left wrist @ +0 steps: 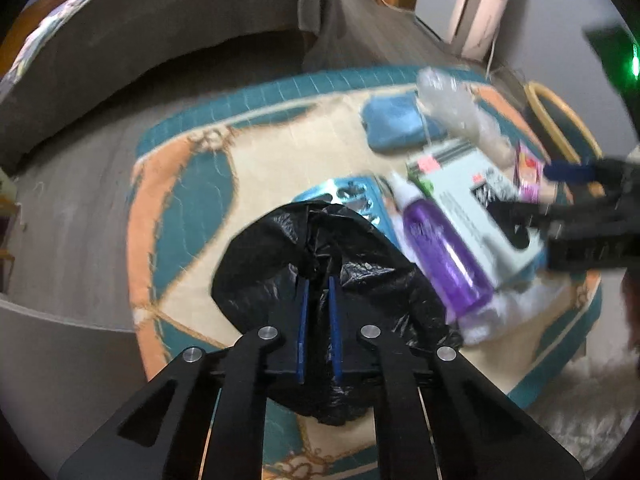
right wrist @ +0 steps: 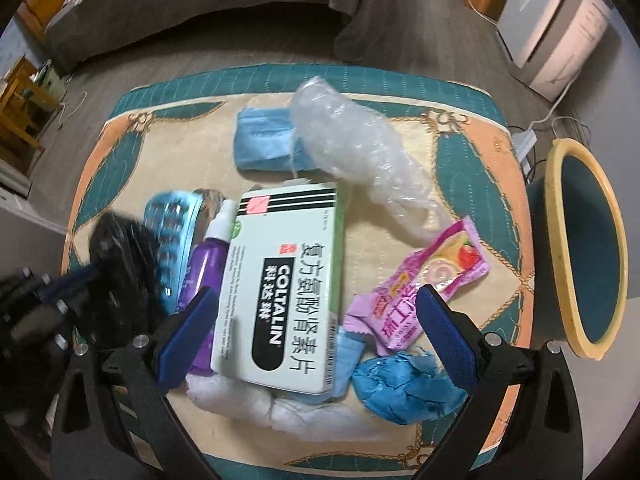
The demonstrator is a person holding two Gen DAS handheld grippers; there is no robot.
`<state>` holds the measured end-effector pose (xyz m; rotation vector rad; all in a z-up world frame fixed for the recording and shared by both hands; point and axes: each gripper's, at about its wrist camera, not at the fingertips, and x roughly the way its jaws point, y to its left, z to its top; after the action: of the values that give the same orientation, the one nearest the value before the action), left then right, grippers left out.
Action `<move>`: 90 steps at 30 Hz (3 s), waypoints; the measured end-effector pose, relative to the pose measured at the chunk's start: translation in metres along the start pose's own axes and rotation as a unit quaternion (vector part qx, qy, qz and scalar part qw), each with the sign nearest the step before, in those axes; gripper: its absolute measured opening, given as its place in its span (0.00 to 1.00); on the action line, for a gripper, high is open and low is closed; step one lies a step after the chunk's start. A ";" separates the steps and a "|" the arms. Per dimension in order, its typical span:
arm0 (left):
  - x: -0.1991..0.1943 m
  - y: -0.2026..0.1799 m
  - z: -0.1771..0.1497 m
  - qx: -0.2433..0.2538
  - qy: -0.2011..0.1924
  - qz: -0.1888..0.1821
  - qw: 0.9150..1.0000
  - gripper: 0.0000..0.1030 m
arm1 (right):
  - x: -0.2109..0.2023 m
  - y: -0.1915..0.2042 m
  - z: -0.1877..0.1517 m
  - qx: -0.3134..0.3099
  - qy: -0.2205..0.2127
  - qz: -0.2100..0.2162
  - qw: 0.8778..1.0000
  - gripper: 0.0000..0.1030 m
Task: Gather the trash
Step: 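Grasp the black plastic bag with the left gripper, then grasp the green-white COLTALIN box with the right gripper and lift it, then carry the COLTALIN box over the bin and release it while the left holds the black bag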
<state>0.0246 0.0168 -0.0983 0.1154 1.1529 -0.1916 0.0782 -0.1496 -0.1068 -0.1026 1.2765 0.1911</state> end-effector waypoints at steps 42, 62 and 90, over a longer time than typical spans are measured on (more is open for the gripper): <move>-0.041 0.023 0.056 -0.007 -0.063 -0.052 0.997 0.09 | -0.012 -0.005 0.006 -0.044 -0.017 0.047 0.998 0.18; -0.079 -0.010 0.063 0.007 -0.106 -0.063 0.992 0.09 | -0.122 -0.047 0.001 -0.019 -0.150 0.031 0.988 0.18; -0.104 -0.174 0.131 0.128 -0.117 -0.107 0.979 0.09 | -0.162 -0.209 -0.020 0.103 -0.213 -0.005 0.972 0.18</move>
<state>0.0648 -0.1688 0.0514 0.1908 0.9005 -0.5308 0.0566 -0.3720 0.0361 0.1065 0.8601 0.0646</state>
